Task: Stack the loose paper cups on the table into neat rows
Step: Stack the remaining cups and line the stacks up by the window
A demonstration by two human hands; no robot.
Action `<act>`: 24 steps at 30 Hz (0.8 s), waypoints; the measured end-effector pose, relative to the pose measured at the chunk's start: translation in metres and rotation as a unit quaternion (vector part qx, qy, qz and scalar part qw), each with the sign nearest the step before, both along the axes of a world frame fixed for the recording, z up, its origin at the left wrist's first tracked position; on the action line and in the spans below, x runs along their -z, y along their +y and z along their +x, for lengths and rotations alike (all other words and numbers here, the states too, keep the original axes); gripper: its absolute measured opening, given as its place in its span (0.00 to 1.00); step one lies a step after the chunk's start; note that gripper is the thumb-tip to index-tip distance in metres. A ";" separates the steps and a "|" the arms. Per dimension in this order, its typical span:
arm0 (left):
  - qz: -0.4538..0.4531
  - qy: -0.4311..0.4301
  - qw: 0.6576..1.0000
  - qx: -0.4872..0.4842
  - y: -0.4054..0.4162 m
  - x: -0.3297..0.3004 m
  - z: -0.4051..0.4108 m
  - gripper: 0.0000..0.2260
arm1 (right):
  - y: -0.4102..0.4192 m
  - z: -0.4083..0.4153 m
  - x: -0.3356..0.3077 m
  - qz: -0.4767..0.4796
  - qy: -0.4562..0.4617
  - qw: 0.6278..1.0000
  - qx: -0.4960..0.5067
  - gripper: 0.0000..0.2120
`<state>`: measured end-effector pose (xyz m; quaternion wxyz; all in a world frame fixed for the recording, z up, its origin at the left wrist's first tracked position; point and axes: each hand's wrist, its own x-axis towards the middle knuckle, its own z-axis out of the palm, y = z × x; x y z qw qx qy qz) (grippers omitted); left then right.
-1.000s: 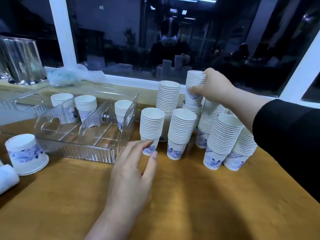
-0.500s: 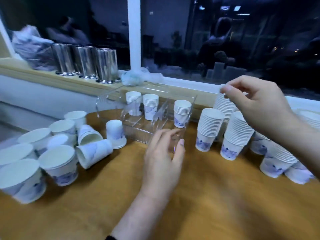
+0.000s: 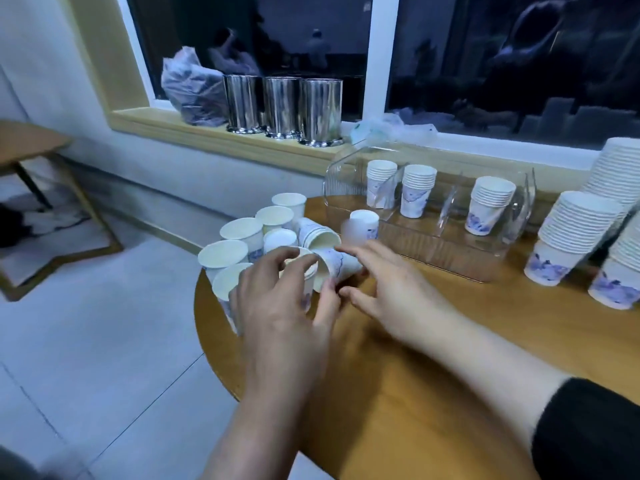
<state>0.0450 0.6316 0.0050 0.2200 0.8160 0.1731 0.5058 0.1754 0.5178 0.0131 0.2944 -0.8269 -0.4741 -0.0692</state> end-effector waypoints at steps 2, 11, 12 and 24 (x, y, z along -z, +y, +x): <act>0.012 0.059 0.997 -0.049 0.010 -0.001 -0.002 0.16 | 0.020 0.004 -0.003 -0.067 -0.048 0.997 -0.008 0.32; -0.014 0.182 0.980 -0.085 0.037 0.013 -0.006 0.13 | 0.041 0.022 -0.010 -0.131 -0.108 0.985 -0.014 0.24; -0.018 0.187 0.978 -0.088 0.038 0.013 -0.006 0.13 | 0.040 0.023 -0.008 -0.127 -0.096 0.987 -0.021 0.24; -0.020 0.195 0.976 -0.098 0.041 0.016 -0.002 0.10 | 0.026 0.028 -0.004 -0.184 -0.191 0.964 -0.010 0.07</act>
